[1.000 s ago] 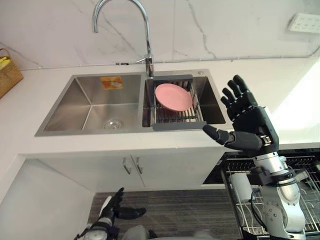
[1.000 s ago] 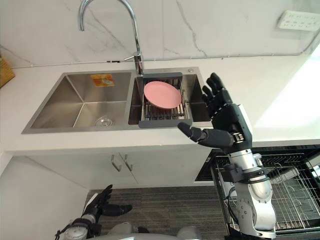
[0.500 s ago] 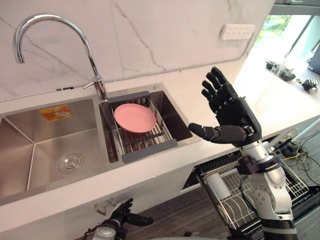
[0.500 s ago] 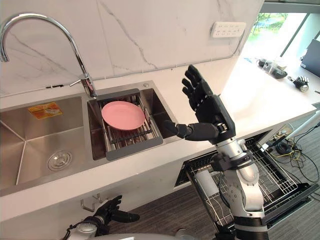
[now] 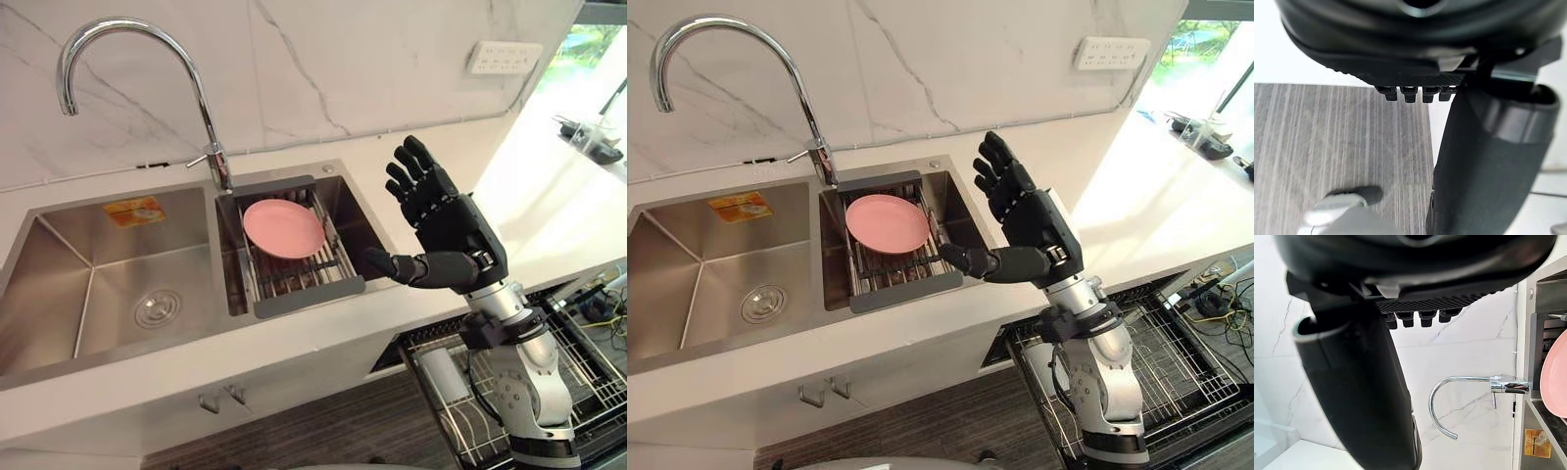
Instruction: Walk over to the sink, pick up the cup, carry it to the dishwasher, place the cup inside the dishwasher, then close the dishwasher door
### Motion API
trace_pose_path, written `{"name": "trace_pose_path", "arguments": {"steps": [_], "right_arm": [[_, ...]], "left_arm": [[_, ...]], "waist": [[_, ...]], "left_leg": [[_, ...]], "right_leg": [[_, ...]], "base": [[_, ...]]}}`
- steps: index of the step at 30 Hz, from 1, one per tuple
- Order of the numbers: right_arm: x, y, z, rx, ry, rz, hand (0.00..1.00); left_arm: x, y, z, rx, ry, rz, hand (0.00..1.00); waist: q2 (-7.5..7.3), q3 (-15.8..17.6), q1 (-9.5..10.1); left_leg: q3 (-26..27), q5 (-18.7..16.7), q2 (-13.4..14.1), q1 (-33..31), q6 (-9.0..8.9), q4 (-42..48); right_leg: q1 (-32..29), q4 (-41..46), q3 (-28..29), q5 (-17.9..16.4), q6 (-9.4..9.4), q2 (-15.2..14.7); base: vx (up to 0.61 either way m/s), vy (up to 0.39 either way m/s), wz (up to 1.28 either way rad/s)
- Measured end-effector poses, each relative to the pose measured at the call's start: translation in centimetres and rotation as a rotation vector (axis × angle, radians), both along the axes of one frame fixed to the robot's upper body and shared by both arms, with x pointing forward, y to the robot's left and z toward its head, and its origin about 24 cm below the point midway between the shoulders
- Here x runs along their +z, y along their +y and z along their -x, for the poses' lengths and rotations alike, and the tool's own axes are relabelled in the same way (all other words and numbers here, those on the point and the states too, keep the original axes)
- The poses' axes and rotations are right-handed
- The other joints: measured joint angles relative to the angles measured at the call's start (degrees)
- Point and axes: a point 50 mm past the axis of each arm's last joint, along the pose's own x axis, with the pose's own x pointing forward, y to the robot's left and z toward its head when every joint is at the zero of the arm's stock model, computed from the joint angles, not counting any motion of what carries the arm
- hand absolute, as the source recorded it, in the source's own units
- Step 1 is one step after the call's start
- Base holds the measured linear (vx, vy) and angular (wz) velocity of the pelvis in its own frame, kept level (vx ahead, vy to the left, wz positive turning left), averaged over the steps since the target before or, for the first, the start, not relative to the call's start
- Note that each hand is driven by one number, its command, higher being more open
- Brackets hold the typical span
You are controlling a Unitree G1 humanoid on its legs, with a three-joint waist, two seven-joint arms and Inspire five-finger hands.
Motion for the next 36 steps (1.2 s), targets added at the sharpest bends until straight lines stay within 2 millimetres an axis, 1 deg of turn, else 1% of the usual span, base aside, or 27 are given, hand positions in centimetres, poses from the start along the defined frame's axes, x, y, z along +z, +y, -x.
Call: {"name": "trace_pose_path", "arguments": {"steps": [5, 10, 12, 13, 14, 15, 16, 17, 18, 19, 20, 21, 22, 23, 24, 25, 26, 27, 28, 29, 30, 31, 32, 33, 34, 35, 36], "right_arm": [[-0.1, 0.3, 0.0, 0.004, 0.001, -0.02, 1.0], [-0.3, 0.7, 0.1, 0.036, 0.004, -0.013, 1.0], [-0.4, 1.2, 0.1, 0.063, 0.007, -0.01, 1.0], [-0.5, 1.4, 0.1, 0.073, 0.009, -0.01, 1.0], [-0.5, 1.7, 0.1, 0.089, 0.012, -0.008, 1.0], [-0.6, 1.7, 0.1, 0.094, 0.014, -0.005, 1.0], [-0.6, 1.7, 0.1, 0.092, 0.015, -0.002, 1.0], [-0.5, 1.4, 0.1, 0.084, 0.02, 0.016, 1.0], [-0.5, 1.2, 0.0, 0.077, 0.021, 0.028, 1.0], [-0.4, 1.2, 0.0, 0.075, 0.021, 0.03, 1.0], [-0.3, 1.2, -0.1, 0.076, 0.017, 0.036, 1.0], [-0.3, 1.2, -0.1, 0.077, 0.015, 0.037, 1.0], [-0.5, 1.3, -0.1, 0.08, 0.022, 0.024, 1.0], [-0.5, 1.4, -0.1, 0.078, 0.02, 0.02, 1.0], [-0.5, 1.3, -0.1, 0.074, 0.02, 0.019, 1.0], [-0.5, 1.2, -0.1, 0.064, 0.022, 0.015, 1.0], [-0.6, 1.0, 0.0, 0.051, 0.025, 0.007, 1.0], [-0.7, 0.9, 0.1, 0.045, 0.029, 0.003, 1.0], [-1.1, 0.8, 0.2, 0.038, 0.043, -0.008, 1.0], [-1.5, 0.9, 0.1, 0.041, 0.057, -0.021, 1.0], [-1.9, 1.0, 0.2, 0.041, 0.071, -0.034, 1.0], [-2.2, 1.0, 0.4, 0.04, 0.083, -0.042, 1.0], [-2.3, 1.0, 0.4, 0.044, 0.084, -0.044, 1.0], [-2.3, 1.0, 0.4, 0.048, 0.081, -0.043, 1.0], [-2.3, 1.1, 0.5, 0.049, 0.079, -0.043, 1.0], [-2.3, 1.1, 0.5, 0.051, 0.077, -0.043, 1.0], [-2.1, 1.0, 0.5, 0.047, 0.066, -0.04, 1.0]], "left_arm": [[0.0, -0.1, -0.2, 0.043, -0.024, -0.012, 1.0], [0.0, -0.2, -0.1, 0.076, -0.02, -0.016, 1.0], [-0.1, -0.4, 0.0, 0.09, -0.021, -0.016, 1.0], [-0.1, -0.4, 0.0, 0.098, -0.023, -0.019, 1.0], [-0.1, -0.4, -0.1, 0.107, -0.028, -0.026, 1.0], [0.0, -0.3, -0.4, 0.116, -0.04, -0.03, 1.0], [0.0, -0.3, -0.5, 0.116, -0.044, -0.03, 1.0], [0.0, -0.4, -0.7, 0.115, -0.052, -0.024, 1.0], [0.0, -0.7, -0.4, 0.119, -0.051, -0.014, 1.0], [-0.1, -1.0, -0.2, 0.121, -0.048, -0.007, 1.0], [-0.3, -1.6, 0.7, 0.131, -0.031, 0.01, 1.0], [-0.4, -1.9, 1.5, 0.138, -0.016, 0.018, 1.0], [-0.6, -2.3, 2.9, 0.146, 0.014, 0.029, 1.0], [-0.6, -2.5, 3.7, 0.146, 0.034, 0.042, 1.0], [-0.7, -2.5, 3.9, 0.144, 0.038, 0.048, 1.0], [-0.7, -2.5, 3.8, 0.128, 0.039, 0.05, 1.0], [-0.7, -2.4, 3.3, 0.099, 0.031, 0.05, 1.0], [-0.6, -2.4, 3.1, 0.073, 0.029, 0.049, 1.0], [-0.6, -2.2, 2.7, 0.04, 0.02, 0.044, 1.0], [-0.5, -2.0, 2.3, 0.01, 0.013, 0.031, 1.0], [-0.3, -1.4, 1.9, -0.012, 0.005, 0.014, 1.0], [-0.1, -0.7, 1.0, -0.036, -0.01, -0.007, 1.0], [0.1, -0.2, 0.1, -0.048, -0.028, -0.02, 1.0], [0.4, 0.2, -1.5, -0.063, -0.057, -0.03, 1.0], [0.5, 0.4, -2.3, -0.069, -0.073, -0.035, 1.0], [0.8, 0.6, -3.7, -0.082, -0.107, -0.043, 1.0], [1.2, 0.8, -4.5, -0.089, -0.131, -0.051, 1.0]], "waist": [[0.0, -0.1, -0.08], [0.05, -0.1, -0.03], [0.12, -0.3, 0.46], [0.24, -0.3, 0.79], [1.06, 0.1, 1.1], [0.69, 1.5, 1.01], [0.94, 1.9, 0.98], [1.43, 2.6, 1.2], [1.52, 3.5, 2.36], [2.08, 3.5, 2.97], [3.24, 3.4, 3.69], [4.06, 3.1, 3.87], [4.09, 3.0, 4.17], [3.74, 2.8, 4.14], [3.31, 2.7, 4.11], [2.44, 2.3, 3.66], [1.86, 2.3, 3.02], [1.76, 2.4, 2.81], [1.72, 2.4, 2.3], [1.37, 2.7, 1.55], [0.94, 2.7, 0.89], [0.42, 2.4, 0.65], [-0.16, 2.0, 0.52], [-0.53, 1.8, 0.46], [-0.55, 1.9, 0.45], [-1.18, 1.7, 0.38], [-1.76, 1.7, -0.09]], "left_leg": [[-1.0, 1.3, -0.3, 0.0, -0.09, -1.4], [-3.1, 1.9, -0.4, 0.1, -0.18, -1.6], [-4.4, 2.0, -0.4, -0.7, -0.16, -1.2], [-4.8, 1.4, -0.1, -1.8, -0.42, 0.2], [-5.5, -0.1, 0.8, -4.1, -0.7, 4.1], [-2.9, -0.6, 2.4, -8.0, -0.98, 12.7], [-1.8, -0.6, 3.1, -9.0, -0.98, 15.2], [1.6, -0.7, 5.1, -11.9, -1.19, 22.4], [2.5, -1.5, 5.9, -13.7, -3.96, 26.2], [2.1, -2.2, 5.7, -13.9, -4.8, 25.0], [1.6, -1.9, 5.2, -13.6, -4.59, 19.2], [1.9, -0.9, 5.2, -13.1, -2.68, 15.9], [3.2, -0.5, 4.2, -11.6, 0.79, 13.7], [4.5, -0.1, 3.1, -10.6, 1.08, 11.3], [5.0, 0.3, 2.4, -10.1, 1.23, 9.9], [5.5, 1.0, 0.7, -9.2, 1.55, 7.2], [5.5, 1.4, -0.7, -8.0, 2.32, 5.0], [5.5, 1.6, -1.1, -7.2, 2.57, 4.0], [5.5, 2.7, -1.7, -5.4, 2.97, 2.0], [5.3, 3.6, -1.7, -3.6, 3.89, 1.0], [4.8, 3.7, -1.5, -2.4, 3.87, 0.7], [4.5, 4.0, -1.2, -1.9, 3.47, 0.9], [4.0, 4.1, -0.9, -1.9, 3.31, 1.0], [3.1, 4.2, -0.2, -2.0, 3.07, 1.1], [2.5, 4.2, 0.4, -2.0, 2.77, 1.2], [2.0, 4.0, 1.0, -2.0, 1.68, 1.6], [1.0, 2.5, 1.1, -1.7, -0.94, 1.9]], "right_leg": [[0.0, -0.2, -0.9, 0.0, 0.0, -0.1], [1.7, -0.8, -2.9, 0.0, -0.02, -0.1], [1.9, -0.9, -4.2, -0.2, -0.24, -0.1], [1.8, -0.8, -4.5, -0.4, -0.4, 0.1], [1.7, -0.1, -5.5, -1.0, -0.86, 0.8], [2.9, 0.6, -7.9, -2.2, -1.55, 0.5], [3.2, 0.8, -8.7, -2.3, -1.62, 0.6], [4.3, 1.4, -10.4, -3.0, -1.95, 0.6], [5.1, 1.4, -11.0, -3.7, -2.14, 0.5], [5.1, 1.6, -10.9, -3.9, -2.0, 0.3], [4.6, 2.0, -10.4, -4.3, -1.4, 0.1], [4.1, 2.3, -10.0, -4.5, -1.0, 0.4], [3.7, 2.7, -8.2, -4.7, -0.64, -0.2], [3.1, 3.7, -7.0, -4.9, -0.32, -1.3], [2.3, 4.7, -6.6, -5.0, -0.15, -2.0], [0.4, 7.9, -6.1, -6.5, 0.46, -3.9], [-1.8, 13.5, -6.0, -8.5, 0.69, -5.7], [-3.5, 18.0, -5.8, -9.6, 0.43, -6.8], [-7.5, 27.9, -4.9, -10.7, -1.11, -8.9], [-9.7, 33.9, -3.8, -11.3, -2.09, -10.2], [-10.2, 35.9, -3.3, -12.1, -3.16, -10.5], [-10.7, 34.8, -3.5, -12.5, -3.72, -10.5], [-11.1, 32.0, -3.8, -12.5, -3.76, -10.2], [-11.4, 26.9, -4.2, -12.4, -3.91, -9.2], [-11.4, 24.2, -4.2, -12.1, -3.89, -8.6], [-11.3, 18.5, -3.3, -8.6, -4.4, -7.4], [-10.7, 16.2, -1.4, -1.0, -0.77, -6.9]], "base": [[-0.06, -0.044, 0.1], [-0.07, -0.051, 0.21], [-0.06, -0.038, 0.3], [-0.08, -0.054, 0.36], [-0.08, -0.047, 0.67], [-0.09, -0.05, 0.71], [-0.1, -0.033, 0.87], [-0.1, -0.007, 0.62], [-0.1, 0.015, 0.48], [-0.06, 0.052, 0.07], [-0.05, 0.059, -0.15], [-0.03, 0.088, -0.34], [0.02, 0.101, -0.43], [0.05, 0.094, -0.43], [0.09, 0.101, -0.26], [0.13, 0.092, -0.05], [0.14, 0.088, 0.02], [0.15, 0.074, 0.06], [0.16, 0.064, 0.05], [0.17, 0.038, 0.16], [0.23, -0.047, 0.25], [0.2, -0.1, 0.3], [0.23, -0.169, 0.3], [0.15, -0.162, 0.26], [0.16, -0.21, 0.26], [0.13, -0.207, 0.26], [0.11, -0.196, 0.25]]}}
